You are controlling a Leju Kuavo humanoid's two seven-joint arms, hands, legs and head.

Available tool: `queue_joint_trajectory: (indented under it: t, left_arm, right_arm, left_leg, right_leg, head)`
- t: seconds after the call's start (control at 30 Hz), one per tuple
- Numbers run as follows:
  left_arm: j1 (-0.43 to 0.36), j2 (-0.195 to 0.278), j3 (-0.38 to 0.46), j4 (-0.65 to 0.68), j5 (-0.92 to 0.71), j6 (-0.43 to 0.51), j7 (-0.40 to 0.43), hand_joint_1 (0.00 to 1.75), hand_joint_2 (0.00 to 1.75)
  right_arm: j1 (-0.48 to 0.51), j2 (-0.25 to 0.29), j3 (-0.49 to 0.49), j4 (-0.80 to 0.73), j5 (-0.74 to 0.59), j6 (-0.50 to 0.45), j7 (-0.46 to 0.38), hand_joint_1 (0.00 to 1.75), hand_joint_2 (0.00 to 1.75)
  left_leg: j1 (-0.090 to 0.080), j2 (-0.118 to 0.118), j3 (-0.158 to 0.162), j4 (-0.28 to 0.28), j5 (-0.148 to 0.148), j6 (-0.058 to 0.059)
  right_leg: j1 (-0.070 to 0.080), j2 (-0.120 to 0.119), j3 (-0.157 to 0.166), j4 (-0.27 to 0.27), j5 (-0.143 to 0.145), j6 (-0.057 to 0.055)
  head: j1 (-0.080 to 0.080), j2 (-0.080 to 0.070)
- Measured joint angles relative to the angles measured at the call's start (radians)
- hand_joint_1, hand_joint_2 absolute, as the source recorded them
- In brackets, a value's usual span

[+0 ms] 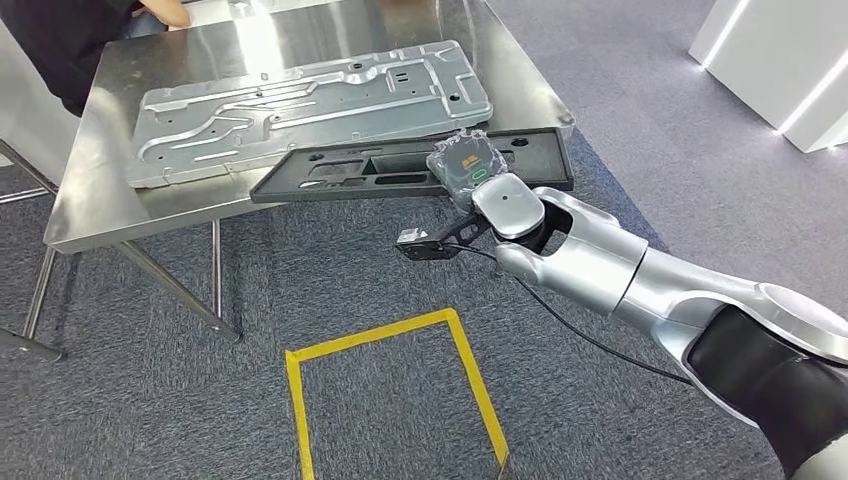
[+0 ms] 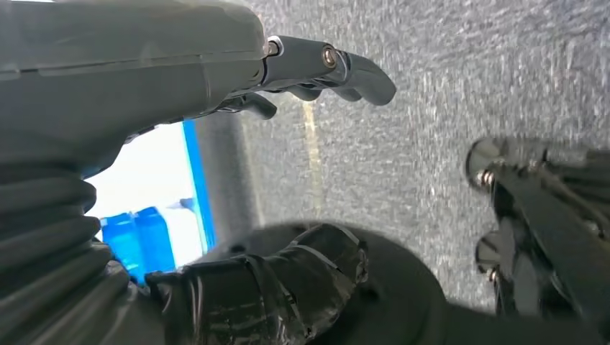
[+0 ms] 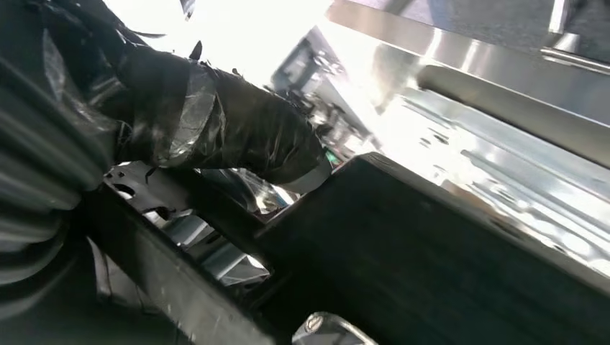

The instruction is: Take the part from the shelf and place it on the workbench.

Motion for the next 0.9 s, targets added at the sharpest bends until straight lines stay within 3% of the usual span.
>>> queue_joint_trajectory:
  t: [0.03, 0.07, 0.1, 0.17, 0.27, 0.33, 0.4, 0.47, 0.53, 0.57, 0.63, 0.67, 0.73, 0.83, 0.9]
  left_arm:
    - [0.001, 0.000, 0.000, 0.000, 0.000, 0.000, 0.000, 0.00, 1.75]
    - [0.002, 0.000, 0.000, 0.000, 0.000, 0.000, 0.000, 0.00, 1.75]
    - [0.003, 0.000, 0.000, 0.000, 0.000, -0.001, 0.000, 0.00, 1.75]
    - [0.004, 0.001, 0.000, 0.000, 0.000, 0.000, 0.001, 0.00, 1.75]
    - [0.002, 0.001, 0.000, 0.000, -0.001, 0.000, 0.000, 0.00, 1.75]
    - [0.001, 0.000, 0.000, 0.000, -0.002, 0.000, 0.000, 0.00, 1.75]
    - [0.002, -0.001, 0.000, 0.000, -0.002, 0.000, -0.001, 0.00, 1.75]
    - [-0.001, -0.001, 0.000, 0.000, -0.003, 0.000, -0.002, 0.00, 1.75]
    - [-0.003, -0.001, 0.000, 0.000, -0.004, 0.000, -0.003, 0.00, 1.75]
    - [-0.004, -0.001, 0.000, 0.000, -0.004, 0.000, -0.004, 0.00, 1.75]
    - [-0.003, -0.002, 0.000, 0.000, -0.004, -0.001, -0.004, 0.00, 1.75]
    - [-0.003, -0.003, 0.000, 0.000, -0.004, -0.001, -0.004, 0.00, 1.75]
    - [-0.002, -0.003, 0.000, 0.000, -0.004, -0.001, -0.004, 0.00, 1.75]
    - [-0.001, -0.003, 0.000, 0.000, -0.004, 0.002, -0.003, 0.00, 1.75]
    - [0.001, -0.003, 0.000, 0.000, -0.004, 0.005, -0.001, 0.00, 1.75]
  right_arm:
    - [0.001, 0.000, 0.001, 0.000, 0.000, 0.000, 0.000, 1.75, 1.75]
    - [0.002, 0.000, 0.001, 0.000, 0.000, 0.000, 0.000, 1.75, 1.75]
    - [0.002, 0.000, 0.002, 0.000, 0.000, 0.000, 0.000, 1.75, 1.75]
    - [0.001, 0.000, 0.002, 0.000, 0.000, 0.000, 0.001, 1.75, 1.75]
    - [0.001, 0.000, 0.002, 0.000, -0.001, 0.000, 0.000, 1.75, 1.75]
    - [0.000, 0.001, 0.001, 0.000, -0.002, -0.001, -0.003, 1.75, 1.75]
    - [-0.003, 0.001, 0.001, 0.000, -0.002, -0.001, -0.004, 1.75, 1.75]
    - [-0.002, 0.000, 0.001, 0.000, -0.004, -0.001, -0.005, 1.75, 1.75]
    - [0.005, -0.001, 0.001, 0.002, -0.004, -0.001, -0.006, 1.75, 1.75]
    - [0.007, -0.001, 0.001, 0.002, -0.004, -0.001, -0.006, 1.75, 1.75]
    - [0.007, -0.002, 0.001, 0.004, -0.004, -0.001, -0.007, 1.75, 1.75]
    - [0.005, -0.001, 0.001, 0.004, -0.004, -0.001, -0.007, 1.75, 1.75]
    - [0.003, -0.001, 0.001, 0.005, -0.004, 0.000, -0.008, 1.75, 1.75]
    - [0.001, -0.001, 0.001, 0.006, -0.003, 0.002, -0.010, 1.75, 1.75]
    - [-0.002, -0.002, 0.001, 0.006, -0.002, 0.003, -0.011, 1.75, 1.75]
  left_leg:
    - [0.000, 0.001, -0.008, 0.001, 0.016, 0.001]
    - [0.000, 0.002, 0.003, -0.035, 0.049, 0.004]
    - [-0.001, 0.006, 0.028, -0.098, 0.092, 0.009]
    - [-0.009, 0.017, 0.080, -0.216, 0.142, 0.021]
    - [-0.019, 0.022, 0.105, -0.266, 0.141, 0.030]
    - [-0.013, 0.019, 0.118, -0.284, 0.142, 0.037]
    - [-0.007, 0.018, 0.135, -0.300, 0.144, 0.047]
    - [-0.009, 0.016, 0.140, -0.300, 0.139, 0.056]
    - [-0.010, 0.009, 0.143, -0.296, 0.133, 0.059]
    - [-0.009, 0.004, 0.145, -0.292, 0.128, 0.058]
    - [-0.008, -0.004, 0.147, -0.278, 0.113, 0.051]
    - [-0.010, -0.008, 0.145, -0.266, 0.104, 0.046]
    - [-0.013, -0.013, 0.139, -0.255, 0.095, 0.037]
    - [-0.013, -0.013, 0.135, -0.251, 0.087, 0.026]
    - [-0.010, -0.007, 0.110, -0.193, 0.055, 0.014]
  right_leg:
    - [0.001, -0.005, 0.005, 0.000, -0.004, 0.000]
    - [0.002, -0.008, 0.012, 0.000, -0.009, 0.001]
    - [0.002, -0.012, 0.019, -0.001, -0.013, 0.002]
    - [0.004, -0.017, 0.030, -0.005, -0.020, 0.006]
    - [0.007, -0.022, 0.034, -0.016, -0.020, 0.020]
    - [0.008, -0.018, 0.034, -0.010, -0.029, 0.030]
    - [0.009, -0.002, -0.007, 0.072, -0.068, 0.035]
    - [0.009, 0.010, -0.083, 0.203, -0.110, 0.036]
    - [0.009, 0.012, -0.127, 0.254, -0.103, 0.039]
    - [0.008, 0.012, -0.124, 0.228, -0.073, 0.039]
    - [0.006, 0.013, -0.082, 0.112, -0.001, 0.039]
    - [0.006, 0.014, -0.059, 0.057, 0.021, 0.038]
    - [0.009, 0.017, -0.038, 0.013, 0.024, 0.031]
    - [0.006, 0.015, -0.033, 0.005, 0.023, 0.016]
    - [0.001, 0.014, -0.024, -0.002, 0.022, 0.007]
  head:
    - [0.000, 0.000]
    - [0.000, 0.000]
    - [0.000, 0.000]
    - [0.001, 0.000]
    - [0.001, 0.000]
    - [0.003, 0.000]
    - [0.007, 0.000]
    - [0.009, 0.000]
    - [0.009, 0.000]
    - [0.009, 0.000]
    - [0.010, 0.000]
    - [0.009, 0.000]
    - [0.008, 0.000]
    - [0.007, 0.000]
    - [0.004, 0.000]
